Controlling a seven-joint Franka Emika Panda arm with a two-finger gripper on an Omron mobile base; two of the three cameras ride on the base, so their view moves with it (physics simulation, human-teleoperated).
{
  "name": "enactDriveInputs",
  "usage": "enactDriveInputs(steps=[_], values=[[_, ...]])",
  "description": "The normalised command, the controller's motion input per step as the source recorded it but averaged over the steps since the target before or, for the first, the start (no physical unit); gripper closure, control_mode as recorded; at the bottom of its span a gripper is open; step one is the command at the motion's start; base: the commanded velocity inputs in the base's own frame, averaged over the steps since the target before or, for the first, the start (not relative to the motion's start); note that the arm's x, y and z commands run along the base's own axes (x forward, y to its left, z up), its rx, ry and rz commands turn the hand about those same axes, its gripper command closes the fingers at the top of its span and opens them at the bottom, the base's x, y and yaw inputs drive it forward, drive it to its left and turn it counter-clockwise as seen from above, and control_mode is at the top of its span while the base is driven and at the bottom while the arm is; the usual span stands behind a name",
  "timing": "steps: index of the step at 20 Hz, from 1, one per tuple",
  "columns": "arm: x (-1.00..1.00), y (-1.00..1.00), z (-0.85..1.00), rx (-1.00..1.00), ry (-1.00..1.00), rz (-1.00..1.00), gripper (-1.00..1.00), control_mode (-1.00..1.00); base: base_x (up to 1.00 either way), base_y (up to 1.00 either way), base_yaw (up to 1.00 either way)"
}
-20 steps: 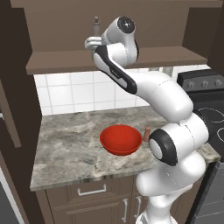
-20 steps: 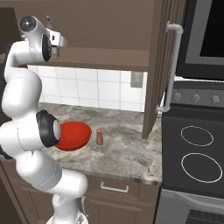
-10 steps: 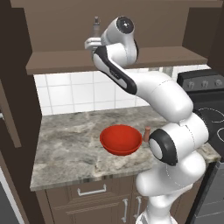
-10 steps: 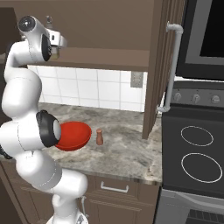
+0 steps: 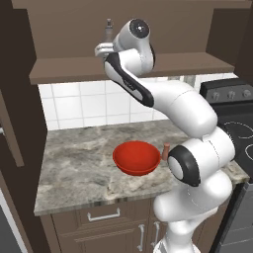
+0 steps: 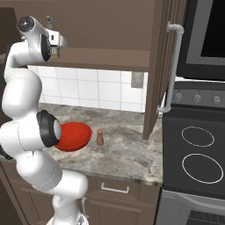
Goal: Retrieve the bottle and the shaker from the cabinet and place them next to the mixing bowl on the counter. Then add garlic from the fridge to the mixing bowl.
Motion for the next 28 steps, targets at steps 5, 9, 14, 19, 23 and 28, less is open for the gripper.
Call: enactDriveInputs(steps=[5, 9, 14, 19, 23, 28], values=[[0.06, 0.00, 0.00, 0.00, 0.00, 0.00, -1.00, -1.00, 0.00, 0.00, 0.00], [0.14, 0.00, 0.00, 0.00, 0.00, 0.00, -1.00, -1.00, 0.00, 0.00, 0.00], [0.16, 0.00, -0.03, 0.00, 0.00, 0.00, -1.00, -1.00, 0.00, 0.00, 0.00], [0.11, 0.00, 0.00, 0.00, 0.00, 0.00, -1.00, -1.00, 0.00, 0.00, 0.00], [0.10, 0.00, -0.05, 0.00, 0.00, 0.00, -1.00, -1.00, 0.00, 0.00, 0.00], [0.12, 0.06, -0.05, 0.00, 0.00, 0.00, -1.00, -1.00, 0.00, 0.00, 0.00]])
